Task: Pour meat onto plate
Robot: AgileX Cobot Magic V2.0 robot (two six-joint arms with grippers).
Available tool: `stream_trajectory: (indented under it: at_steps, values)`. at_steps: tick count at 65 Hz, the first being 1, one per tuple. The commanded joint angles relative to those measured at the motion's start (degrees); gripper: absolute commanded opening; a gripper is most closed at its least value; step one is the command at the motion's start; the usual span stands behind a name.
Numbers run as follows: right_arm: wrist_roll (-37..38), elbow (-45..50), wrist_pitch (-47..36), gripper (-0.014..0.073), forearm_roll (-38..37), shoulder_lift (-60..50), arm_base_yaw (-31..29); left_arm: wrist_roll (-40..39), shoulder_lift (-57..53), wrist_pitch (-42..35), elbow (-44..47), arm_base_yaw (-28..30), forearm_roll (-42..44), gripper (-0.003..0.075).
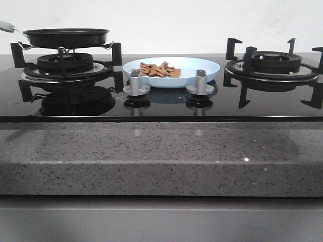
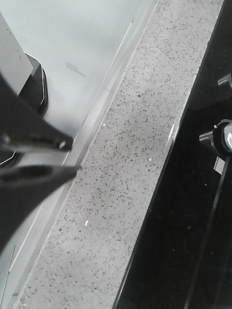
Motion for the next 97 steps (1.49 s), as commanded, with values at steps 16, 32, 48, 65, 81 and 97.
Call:
stream_trajectory:
  at_steps: [16,32,48,65,81,97]
  values:
    - [-0.13,-1.48,-2.83,-0.0115,1.06,-0.16,-0.09,-0.51,-0.36,-3.65,-1.55,-0.42,-1.02,-0.0020]
    - [-0.13,-1.48,-2.05,-0.0115,1.63,-0.16,-0.09,-0.51,-0.36,-3.77,-1.55,-0.42,-1.02,-0.0020]
    - [-0.13,-1.48,-2.05,-0.0115,1.63,-0.16,-0.09,-0.51,-0.98,-3.95,-1.42,-0.71,-1.10,-0.0020]
    - [-0.13,-1.48,-2.00,-0.0115,1.63,-0.16,-0.09,-0.51,-13.96,-11.06,6.39,-0.60,0.54,-0.0020]
    - [-0.13,-1.48,-2.00,-0.0115,1.63,-0.16,-0.09,-0.51,-29.81,-25.29,23.02,-0.60,0.41,-0.0020]
    - [-0.13,-1.48,-2.00,-0.0115,1.63,-0.16,-0.09,-0.51,-37.64,-31.04,33.60,-0.60,-0.34,-0.0020]
